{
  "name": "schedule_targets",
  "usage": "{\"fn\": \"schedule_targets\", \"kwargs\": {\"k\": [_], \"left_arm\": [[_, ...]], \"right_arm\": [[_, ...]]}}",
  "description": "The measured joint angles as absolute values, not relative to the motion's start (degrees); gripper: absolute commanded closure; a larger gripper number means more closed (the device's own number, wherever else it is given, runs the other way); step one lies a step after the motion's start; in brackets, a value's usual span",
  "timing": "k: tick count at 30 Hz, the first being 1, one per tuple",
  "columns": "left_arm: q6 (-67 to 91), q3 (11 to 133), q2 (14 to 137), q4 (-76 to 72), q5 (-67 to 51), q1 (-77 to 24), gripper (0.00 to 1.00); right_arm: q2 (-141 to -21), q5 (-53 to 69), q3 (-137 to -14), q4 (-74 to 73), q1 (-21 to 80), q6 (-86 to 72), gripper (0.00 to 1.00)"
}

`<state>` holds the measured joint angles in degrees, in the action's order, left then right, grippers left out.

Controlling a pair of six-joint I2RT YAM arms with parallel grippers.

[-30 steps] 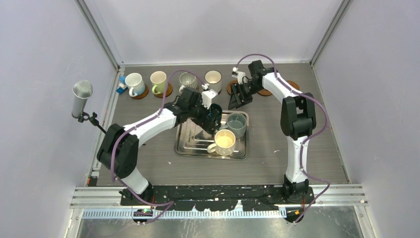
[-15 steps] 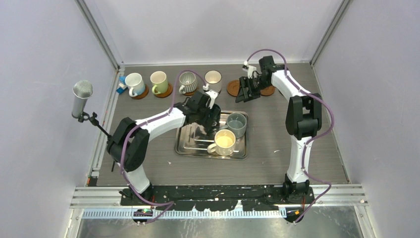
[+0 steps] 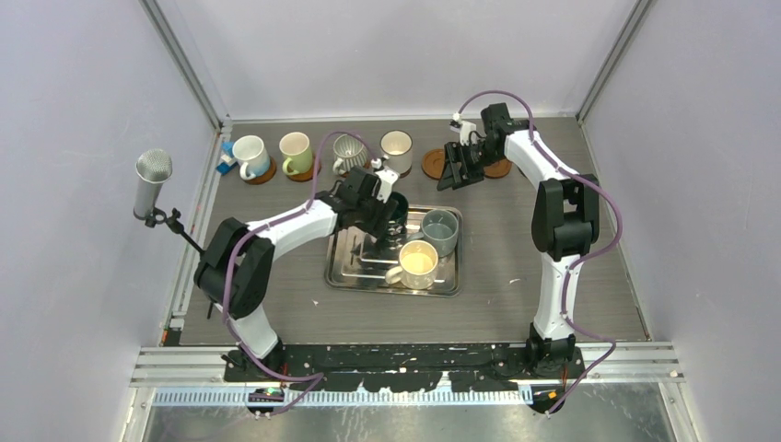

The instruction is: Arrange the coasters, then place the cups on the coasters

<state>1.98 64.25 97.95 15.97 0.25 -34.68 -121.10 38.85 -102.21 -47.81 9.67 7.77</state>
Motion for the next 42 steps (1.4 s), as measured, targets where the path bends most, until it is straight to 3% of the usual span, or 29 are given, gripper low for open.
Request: {"fn": "schedule_targets", "kwargs": {"k": [7,14,18,25,36,42], "left_arm": [[-0.9,64.2,99.8,13.8,-4.6,-34.0,0.41],[-2.3,64.1,101.1,12.1,-5.5,-34.1,0.52],[-2.6,63.1,101.1,11.4,-4.5,-34.1,0.64],[-3.6,62.0,101.1,10.5,-2.9,-34.2,0.99],[-6.6,62.3,97.4,12.3,-4.1,-33.7,1.00],[-7.7,69.4,96.1,15.9,-8.0,-33.7,1.00]], "right_arm": [[-121.1,38.9,-102.2,-47.8,9.5,7.7,0.36],[-121.1,38.8,-102.2,-47.8,9.1,7.6,0.36],[-121.1,38.6,-102.2,-47.8,8.9,7.6,0.36],[-121.1,38.6,-102.2,-47.8,8.9,7.6,0.36],[-121.1,38.2,-102.2,-47.8,8.8,7.6,0.36],[-121.1,38.2,-102.2,-47.5,8.0,6.8,0.35]]}}
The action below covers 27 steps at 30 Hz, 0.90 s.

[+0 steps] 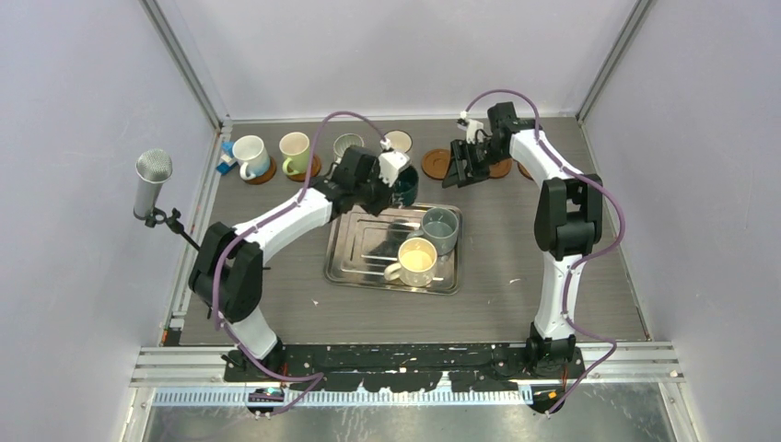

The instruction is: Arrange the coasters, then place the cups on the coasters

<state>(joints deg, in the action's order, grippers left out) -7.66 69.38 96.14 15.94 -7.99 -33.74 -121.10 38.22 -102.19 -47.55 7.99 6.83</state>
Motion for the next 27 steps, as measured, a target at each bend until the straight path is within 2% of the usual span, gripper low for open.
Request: {"fn": "schedule_targets", "kwargs": {"k": [7,20,27], "left_arm": [[-7.7,86.5,101.2,20.0,-10.8,-34.8,1.00],[-6.0,122.2,129.3,29.1,-6.9,-36.1,1.00],[-4.6,129.5,137.8,31.5,-4.2,-36.1,1.00]], "right_arm": [[-121.0,37.9,-102.2,-46.7,5.7,5.5,0.30],[-118.2,35.4,-101.0,-44.8,0.4,3.5,0.27],[-118.0,35.1,-100.1,-44.6,0.6,3.0,0.26]]}}
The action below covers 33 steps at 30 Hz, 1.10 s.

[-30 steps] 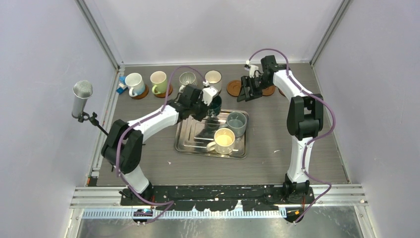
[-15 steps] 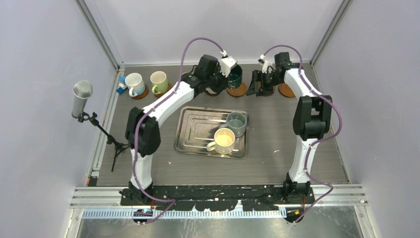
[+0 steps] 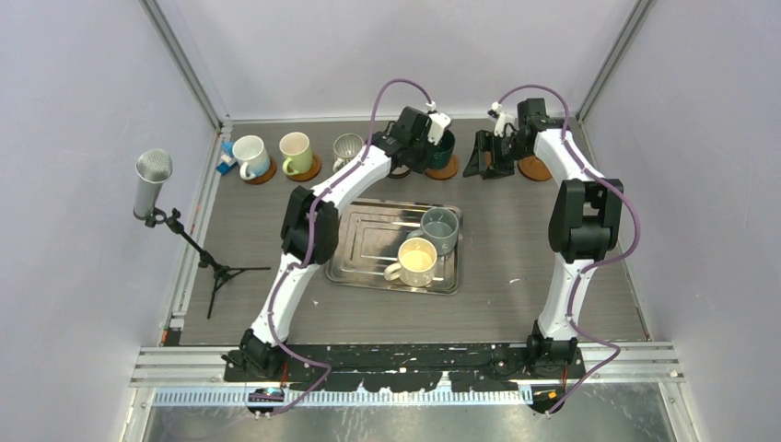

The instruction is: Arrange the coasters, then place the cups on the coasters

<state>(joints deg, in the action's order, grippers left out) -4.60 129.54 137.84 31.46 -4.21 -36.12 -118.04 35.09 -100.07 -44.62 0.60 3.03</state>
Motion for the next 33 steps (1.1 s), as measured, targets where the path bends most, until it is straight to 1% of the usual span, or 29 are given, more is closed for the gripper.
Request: {"fn": "schedule_targets", "kwargs": {"k": [7,15,22,30,33], "left_arm": [[-3.2,129.6,139.7,30.5,-2.3,-36.3,1.00],[1.1,129.6,140.2,25.6,-0.6,-37.0,1.00],[2.6,130.3,143.9,23.2,1.6,-37.6,1.00],[3.4,130.3,146.3,21.3,5.0,-38.7,0.98],[4.2,130.3,146.3,21.2,5.4,-38.9,0.96]], "right_arm": [[-118.0,35.0,-100.1,-44.6,0.6,2.8,0.26],[-118.0,35.0,-100.0,-44.6,0.6,2.6,0.26],[-118.0,35.0,-100.0,-44.4,0.6,1.9,0.26],[-118.0,34.8,-100.0,-43.7,0.6,1.1,0.26],[-118.0,34.6,-100.0,-43.7,0.6,1.1,0.26]]}}
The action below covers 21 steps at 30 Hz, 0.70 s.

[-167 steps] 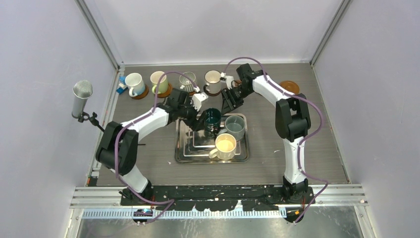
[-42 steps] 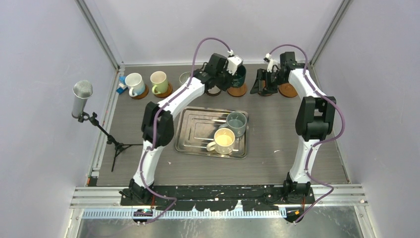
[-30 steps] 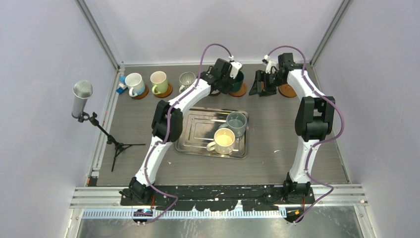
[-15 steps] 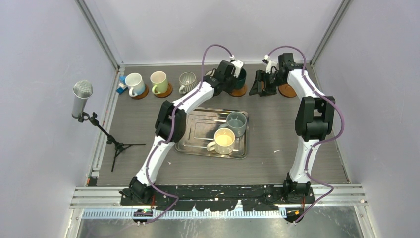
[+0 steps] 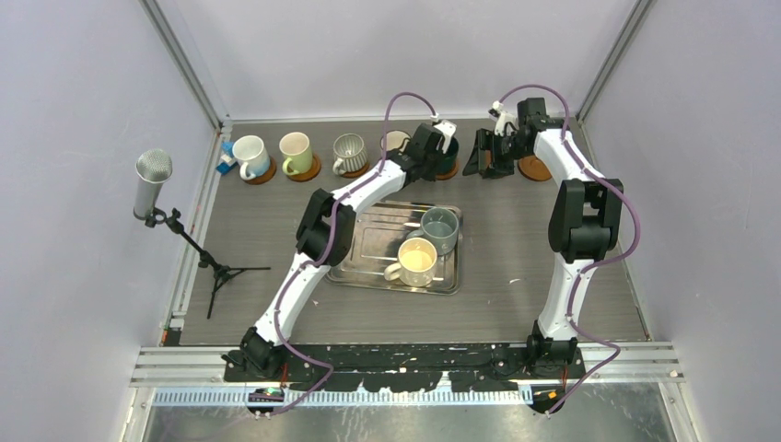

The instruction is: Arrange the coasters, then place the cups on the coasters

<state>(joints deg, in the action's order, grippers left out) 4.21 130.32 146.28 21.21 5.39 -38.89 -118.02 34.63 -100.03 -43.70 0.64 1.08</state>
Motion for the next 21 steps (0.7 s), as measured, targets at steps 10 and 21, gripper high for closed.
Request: {"fn": "schedule_targets", "kwargs": {"k": [10,21], "left_arm": [[6.5,130.3,146.5,20.0,5.7,-38.9,0.57],[7.8,130.3,146.3,19.3,5.0,-39.3,0.55]], "right_arm": [[-118.0,34.5,-100.0,-43.7,-0.9,0.9,0.26],[-118.0,34.3,-100.0,-43.7,-1.2,0.8,0.26]]}}
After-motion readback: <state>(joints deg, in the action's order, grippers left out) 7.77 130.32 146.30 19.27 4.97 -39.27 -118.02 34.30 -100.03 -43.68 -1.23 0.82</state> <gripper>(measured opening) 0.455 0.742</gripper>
